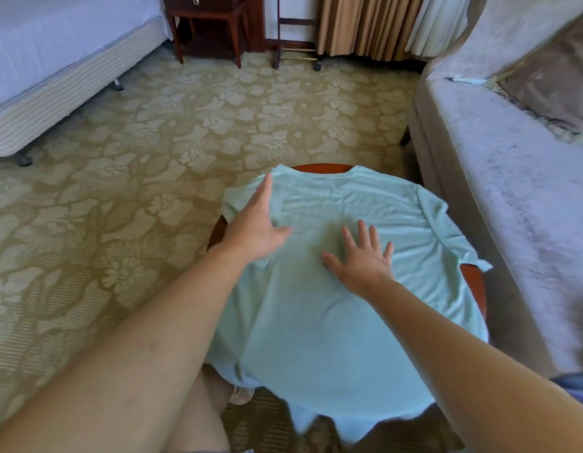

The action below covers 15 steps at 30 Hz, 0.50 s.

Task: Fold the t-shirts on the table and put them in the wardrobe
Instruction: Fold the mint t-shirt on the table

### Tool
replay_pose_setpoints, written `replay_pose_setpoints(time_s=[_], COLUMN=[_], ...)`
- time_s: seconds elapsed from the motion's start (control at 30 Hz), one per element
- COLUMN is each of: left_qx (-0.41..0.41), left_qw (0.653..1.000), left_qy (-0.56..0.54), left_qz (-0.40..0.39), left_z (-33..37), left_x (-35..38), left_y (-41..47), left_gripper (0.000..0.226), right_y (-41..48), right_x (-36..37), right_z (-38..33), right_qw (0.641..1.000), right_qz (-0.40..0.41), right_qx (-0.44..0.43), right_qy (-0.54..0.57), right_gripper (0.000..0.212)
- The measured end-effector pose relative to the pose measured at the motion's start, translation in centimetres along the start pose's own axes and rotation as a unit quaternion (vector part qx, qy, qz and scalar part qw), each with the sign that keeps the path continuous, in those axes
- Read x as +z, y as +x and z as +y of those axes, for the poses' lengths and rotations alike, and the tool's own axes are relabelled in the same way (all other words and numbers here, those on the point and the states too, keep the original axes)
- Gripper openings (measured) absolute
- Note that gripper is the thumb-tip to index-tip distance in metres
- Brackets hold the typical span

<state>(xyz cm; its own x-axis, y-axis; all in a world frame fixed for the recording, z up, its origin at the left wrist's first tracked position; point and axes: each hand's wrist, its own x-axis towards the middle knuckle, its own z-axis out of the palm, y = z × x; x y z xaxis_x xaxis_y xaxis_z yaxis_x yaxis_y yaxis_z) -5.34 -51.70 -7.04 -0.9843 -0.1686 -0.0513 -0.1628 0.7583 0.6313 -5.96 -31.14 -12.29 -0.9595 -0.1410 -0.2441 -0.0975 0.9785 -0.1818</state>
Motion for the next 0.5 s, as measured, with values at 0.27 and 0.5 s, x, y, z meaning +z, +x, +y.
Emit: replay_pose_setpoints(time_s=[0.27,0.5], left_qx=[-0.096,-0.101], left_qw=[0.962,0.954], left_qy=[0.245,0.277], left_qz=[-0.074,-0.062], left_z=[-2.6,-3.1], left_x=[6.3,7.0], left_y=[-1.8,-1.4], left_gripper=[0.077,0.083], right_y=[-1.1,-1.0], right_x=[2.2,2.4], right_z=[2.4,2.7], right_qw=[0.999,0.999], right_qz=[0.034,0.031], right_qx=[0.005,0.001], right_qy=[-0.025,-0.028], right_gripper=[0.077,0.08])
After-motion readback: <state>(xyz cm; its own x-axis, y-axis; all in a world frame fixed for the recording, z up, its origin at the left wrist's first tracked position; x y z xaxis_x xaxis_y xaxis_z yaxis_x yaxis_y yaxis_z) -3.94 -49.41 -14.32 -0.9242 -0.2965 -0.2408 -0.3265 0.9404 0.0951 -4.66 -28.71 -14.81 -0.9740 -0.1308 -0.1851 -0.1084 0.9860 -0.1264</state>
